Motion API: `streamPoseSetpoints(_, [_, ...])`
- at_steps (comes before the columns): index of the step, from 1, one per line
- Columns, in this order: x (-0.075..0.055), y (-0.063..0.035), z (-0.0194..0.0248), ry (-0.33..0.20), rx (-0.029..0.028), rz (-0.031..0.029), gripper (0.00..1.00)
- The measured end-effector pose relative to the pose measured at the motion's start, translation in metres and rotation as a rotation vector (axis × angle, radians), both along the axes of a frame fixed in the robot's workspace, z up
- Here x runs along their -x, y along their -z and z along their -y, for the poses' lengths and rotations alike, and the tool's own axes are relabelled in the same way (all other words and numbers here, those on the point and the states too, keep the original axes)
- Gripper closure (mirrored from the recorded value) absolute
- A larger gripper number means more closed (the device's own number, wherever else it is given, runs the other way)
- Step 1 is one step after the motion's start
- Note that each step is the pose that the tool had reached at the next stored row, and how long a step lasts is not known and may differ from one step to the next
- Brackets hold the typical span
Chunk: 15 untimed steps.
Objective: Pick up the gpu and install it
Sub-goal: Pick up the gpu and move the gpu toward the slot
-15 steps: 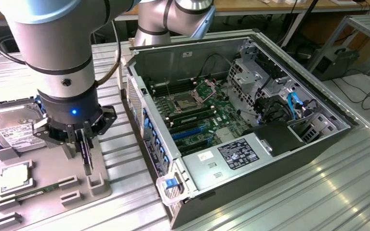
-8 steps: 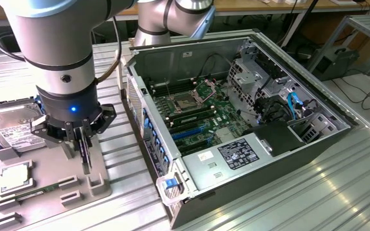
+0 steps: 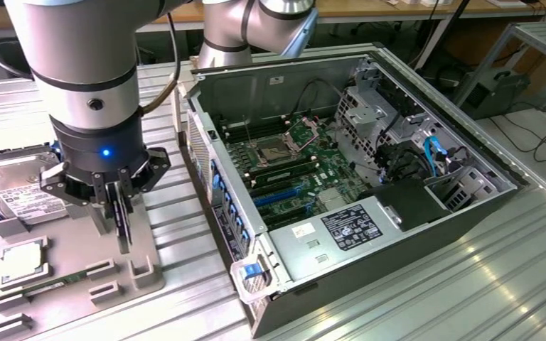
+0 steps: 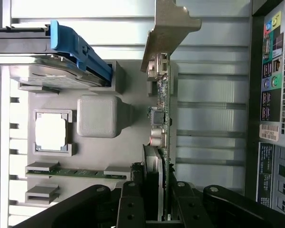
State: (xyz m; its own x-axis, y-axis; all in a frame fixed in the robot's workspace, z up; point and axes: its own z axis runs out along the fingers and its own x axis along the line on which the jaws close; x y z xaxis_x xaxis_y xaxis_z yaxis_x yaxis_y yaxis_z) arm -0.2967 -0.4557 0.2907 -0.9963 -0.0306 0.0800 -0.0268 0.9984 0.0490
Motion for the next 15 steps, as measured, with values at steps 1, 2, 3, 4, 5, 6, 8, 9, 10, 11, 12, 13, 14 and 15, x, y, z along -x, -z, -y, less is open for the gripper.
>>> streamPoseSetpoints(1, [0.0, -0.0014, 0.0, 0.0, 0.0, -0.0021, 0.72])
streamPoseSetpoints(2, [0.0, -0.0026, 0.0, 0.0, 0.0, -0.0044, 0.72])
streamPoseSetpoints(3, [0.0, -0.0037, 0.0, 0.0, -0.0001, -0.0071, 0.72])
streamPoseSetpoints(4, [0.0, -0.0046, 0.0, 0.0, -0.0001, -0.0089, 0.72])
streamPoseSetpoints(5, [0.0, -0.0062, 0.0, 0.0, 0.0, -0.0108, 0.72])
streamPoseSetpoints(6, [0.0, -0.0075, 0.0, 0.0, 0.0, -0.0126, 0.72])
streamPoseSetpoints(8, [-0.001, -0.0097, 0.0, 0.0, 0.0, -0.0167, 0.72])
streamPoseSetpoints(9, [-0.001, -0.0107, 0.0, 0.0, -0.0001, -0.0184, 0.72])
streamPoseSetpoints(10, [-0.001, -0.0119, 0.0, 0.0, 0.0, -0.0204, 0.72])
streamPoseSetpoints(11, [-0.001, -0.0134, 0.0, 0.0, 0.0, -0.0232, 0.72])
streamPoseSetpoints(12, [-0.001, -0.0146, 0.0, 0.0, -0.0001, -0.0249, 0.72])
streamPoseSetpoints(13, [-0.001, -0.0156, 0.0, 0.0, 0.0, -0.0264, 0.72])
streamPoseSetpoints(14, [-0.001, -0.0168, 0.0, 0.0, 0.0, -0.0281, 0.72])
streamPoseSetpoints(15, [-0.001, -0.018, 0.0, 0.0, 0.0, -0.0297, 0.72])
